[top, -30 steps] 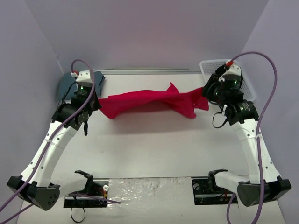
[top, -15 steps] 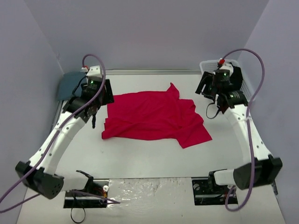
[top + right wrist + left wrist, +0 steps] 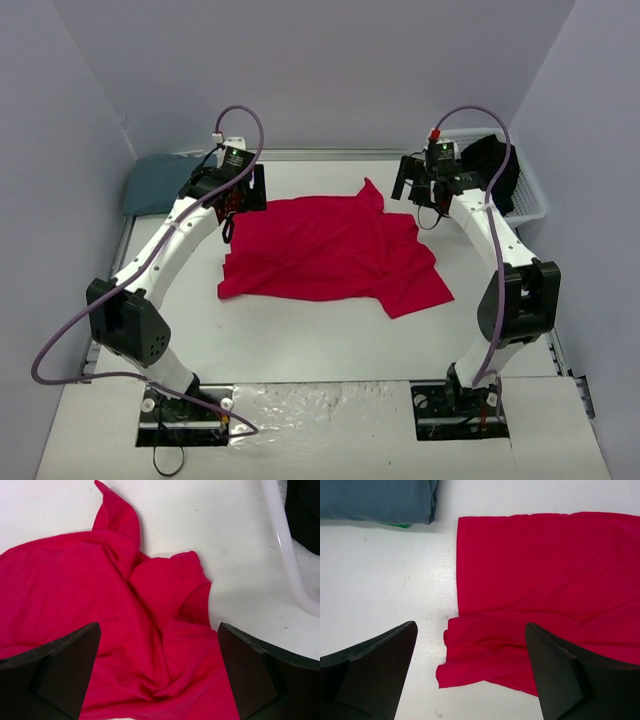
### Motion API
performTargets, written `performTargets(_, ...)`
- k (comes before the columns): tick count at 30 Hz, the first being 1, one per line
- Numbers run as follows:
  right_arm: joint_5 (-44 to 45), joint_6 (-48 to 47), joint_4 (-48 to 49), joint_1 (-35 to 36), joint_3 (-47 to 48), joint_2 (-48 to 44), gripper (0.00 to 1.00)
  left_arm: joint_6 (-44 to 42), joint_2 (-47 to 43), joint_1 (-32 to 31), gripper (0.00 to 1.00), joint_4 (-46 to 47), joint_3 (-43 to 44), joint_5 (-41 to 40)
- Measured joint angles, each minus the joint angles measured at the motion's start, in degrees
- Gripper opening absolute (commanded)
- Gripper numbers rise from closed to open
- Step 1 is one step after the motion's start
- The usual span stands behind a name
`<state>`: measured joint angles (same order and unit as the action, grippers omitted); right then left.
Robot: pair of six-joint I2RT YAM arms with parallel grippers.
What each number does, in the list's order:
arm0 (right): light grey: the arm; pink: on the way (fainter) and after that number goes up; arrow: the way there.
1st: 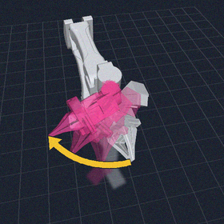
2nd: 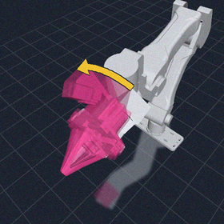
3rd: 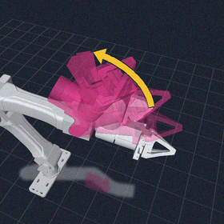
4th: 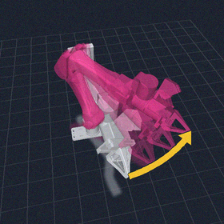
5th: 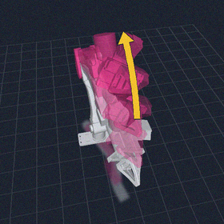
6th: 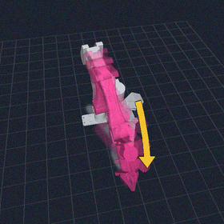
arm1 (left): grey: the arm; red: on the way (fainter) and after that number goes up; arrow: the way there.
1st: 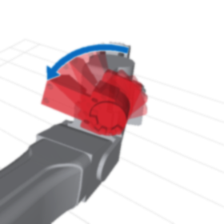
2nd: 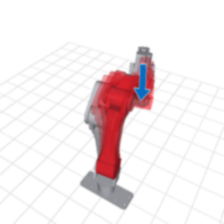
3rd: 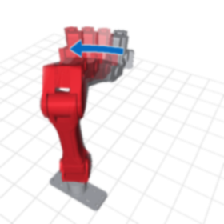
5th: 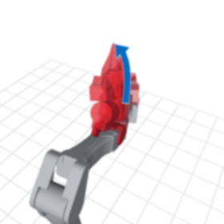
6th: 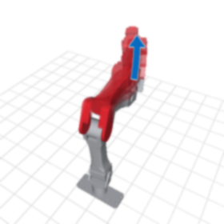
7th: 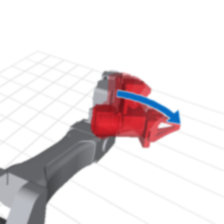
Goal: Fold and stack the t-shirts
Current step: Flatten out the tshirt
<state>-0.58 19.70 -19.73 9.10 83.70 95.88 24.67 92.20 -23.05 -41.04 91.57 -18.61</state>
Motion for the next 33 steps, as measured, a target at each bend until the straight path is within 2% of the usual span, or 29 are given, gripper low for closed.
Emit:
performTargets(2, 1.42, -0.9, 0.55, 0.31, -0.04, 0.72, 1.0, -0.17, -0.04, 0.11, 0.94, -0.2, 0.04, -0.96)
performTargets(5, 3.82, -2.32, 3.34, 0.24, -2.16, 1.36, 1.0, -0.44, -0.24, 0.15, 0.96, -0.83, -0.09, -2.25)
performTargets(7, 5.86, -3.63, 6.56, 0.2, -6.27, 0.39, 0.91, -0.48, -0.94, 0.2, 0.94, -1.2, -0.72, -3.26)
performTargets(8, 6.91, -4.33, 7.65, 0.2, -8.28, -0.15, 1.0, -0.52, -1.51, 0.24, 0.94, -1.25, -1.29, -3.85)
performTargets(18, 17.99, -8.76, 18.69, -0.15, -13.7, -2.69, 1.0, -0.15, -7.56, 0.24, 0.94, -5.29, -5.11, -7.56)
performTargets(22, 17.7, -9.6, 28.89, -2.08, -19.26, -3.13, 1.0, -0.15, -9.2, 0.24, 0.94, -7.21, -5.9, -9.16)
performTargets(29, 17.22, -15.63, 54.9, -3.06, -41.55, -7.3, 1.0, -0.15, -12.02, 0.17, 0.94, -10.08, -6.05, -11.74)
performTargets(33, 15.06, -18.78, 64.72, -3.48, -48.22, -7.28, 1.0, -0.13, -13.05, 0.13, 0.94, -10.6, -6.36, -12.59)
